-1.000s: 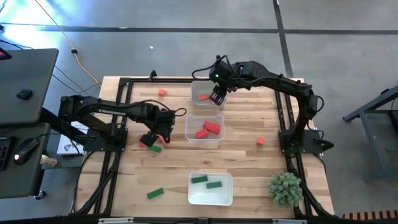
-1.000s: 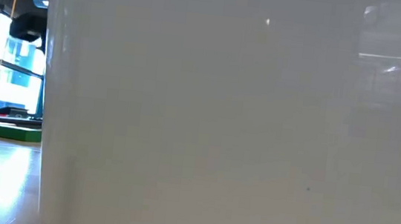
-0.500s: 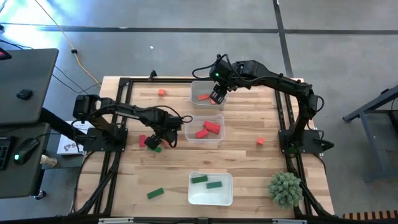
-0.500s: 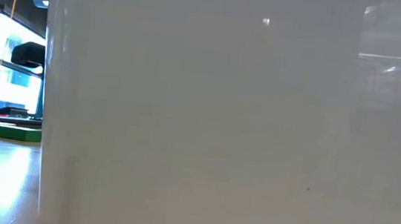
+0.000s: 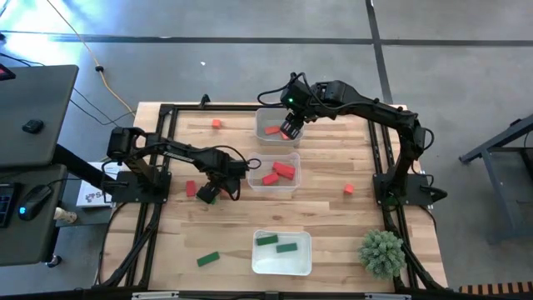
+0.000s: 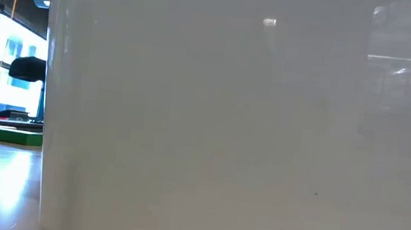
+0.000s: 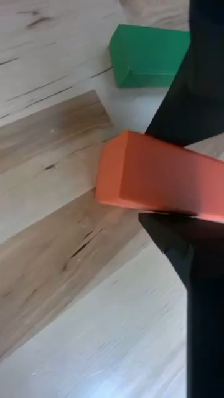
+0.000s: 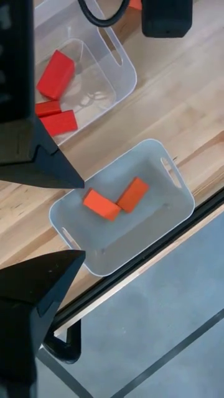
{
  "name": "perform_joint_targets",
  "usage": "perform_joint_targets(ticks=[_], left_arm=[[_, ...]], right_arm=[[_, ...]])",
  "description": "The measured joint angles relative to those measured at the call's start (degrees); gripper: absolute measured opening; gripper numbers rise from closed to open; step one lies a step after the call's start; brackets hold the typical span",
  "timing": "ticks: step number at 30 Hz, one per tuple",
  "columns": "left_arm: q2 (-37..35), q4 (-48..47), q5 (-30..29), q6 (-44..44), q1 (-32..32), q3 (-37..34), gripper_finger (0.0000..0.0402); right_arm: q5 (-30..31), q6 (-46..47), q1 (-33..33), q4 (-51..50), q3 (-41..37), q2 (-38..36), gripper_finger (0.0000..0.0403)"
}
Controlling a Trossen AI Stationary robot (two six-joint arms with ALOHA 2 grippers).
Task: Sort & place blocks by color
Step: Put the orange block into the gray bin
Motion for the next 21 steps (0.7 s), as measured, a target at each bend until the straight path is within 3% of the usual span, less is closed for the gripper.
perform_joint_targets(ticks=[4,13,21], left_arm=[[-0.1,-0.6,0.0,-1.5,0.0,0.1,0.0105],[-1.8,1.6,0.0,-4.1,1.6,0.1,0.0104],[-8.1,7.8,0.0,-5.5,4.4,0.0,0.0104]], right_arm=[[0.0,1.2,-0.1,0.0,0.0,0.0,0.0160],[2.5,6.1,-1.2,-0.6,0.0,0.0,0.0160],[2.8,11.6,-2.3,-1.1,0.0,0.0,0.0160]])
